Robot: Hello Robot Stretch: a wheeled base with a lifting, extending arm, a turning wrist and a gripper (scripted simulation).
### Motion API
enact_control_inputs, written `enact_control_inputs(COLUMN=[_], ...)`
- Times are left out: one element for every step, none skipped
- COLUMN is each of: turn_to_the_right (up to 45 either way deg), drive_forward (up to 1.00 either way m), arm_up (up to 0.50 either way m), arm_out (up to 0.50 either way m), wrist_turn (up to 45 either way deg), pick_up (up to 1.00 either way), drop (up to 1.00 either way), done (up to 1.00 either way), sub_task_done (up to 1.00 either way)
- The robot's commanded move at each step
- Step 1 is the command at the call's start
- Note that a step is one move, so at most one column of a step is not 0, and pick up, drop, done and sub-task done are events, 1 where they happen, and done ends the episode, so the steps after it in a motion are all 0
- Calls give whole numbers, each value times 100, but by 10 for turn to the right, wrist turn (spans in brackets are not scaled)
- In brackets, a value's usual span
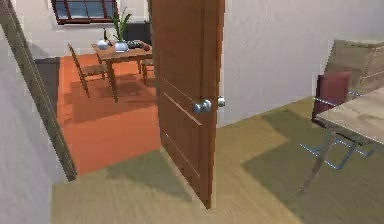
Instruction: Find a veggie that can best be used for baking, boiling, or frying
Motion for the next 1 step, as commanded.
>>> enact_control_inputs(turn_to_the_right=[-210], drive_forward=[0], arm_up=[0], arm_out=[0], wrist_turn=[0], pick_up=[0], drop=[0], done=[0], sub_task_done=[0])
